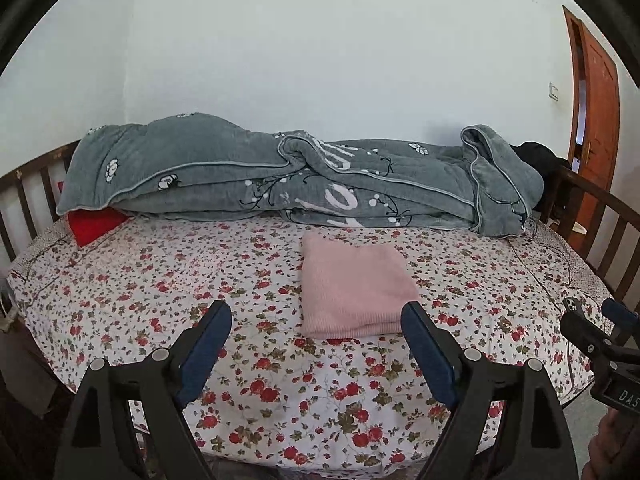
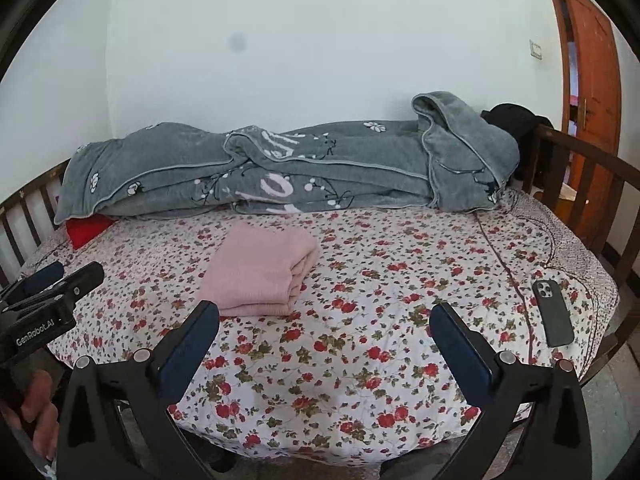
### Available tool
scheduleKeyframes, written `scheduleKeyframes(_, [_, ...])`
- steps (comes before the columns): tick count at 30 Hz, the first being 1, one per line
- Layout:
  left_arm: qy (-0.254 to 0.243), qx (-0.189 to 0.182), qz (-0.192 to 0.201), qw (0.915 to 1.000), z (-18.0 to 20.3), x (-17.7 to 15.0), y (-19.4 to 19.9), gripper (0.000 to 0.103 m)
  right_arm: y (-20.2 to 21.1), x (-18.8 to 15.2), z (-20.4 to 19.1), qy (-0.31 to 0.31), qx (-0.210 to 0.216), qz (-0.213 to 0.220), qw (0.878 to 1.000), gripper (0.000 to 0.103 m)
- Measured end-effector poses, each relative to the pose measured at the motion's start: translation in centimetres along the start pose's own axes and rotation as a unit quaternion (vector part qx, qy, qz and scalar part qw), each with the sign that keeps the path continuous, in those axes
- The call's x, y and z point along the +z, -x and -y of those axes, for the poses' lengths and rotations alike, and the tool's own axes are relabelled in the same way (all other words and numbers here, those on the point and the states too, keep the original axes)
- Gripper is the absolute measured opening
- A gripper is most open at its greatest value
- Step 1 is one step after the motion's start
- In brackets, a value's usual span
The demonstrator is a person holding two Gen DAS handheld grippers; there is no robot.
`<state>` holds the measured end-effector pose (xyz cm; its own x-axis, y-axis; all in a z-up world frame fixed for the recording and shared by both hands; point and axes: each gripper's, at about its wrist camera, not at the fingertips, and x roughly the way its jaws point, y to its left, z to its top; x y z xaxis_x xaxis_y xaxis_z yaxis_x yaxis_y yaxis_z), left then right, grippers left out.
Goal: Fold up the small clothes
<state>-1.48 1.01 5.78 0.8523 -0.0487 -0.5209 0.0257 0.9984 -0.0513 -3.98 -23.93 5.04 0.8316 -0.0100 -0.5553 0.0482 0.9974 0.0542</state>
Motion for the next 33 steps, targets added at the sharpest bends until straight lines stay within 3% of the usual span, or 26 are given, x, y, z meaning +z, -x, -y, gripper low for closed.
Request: scheduleKeyframes(33, [0.003,0.004,-0.002,1.0,-0.1,0.0,0.6,0.087,1.6,0.4,0.0,-0.005,-0.014,0.018,1.0,0.103])
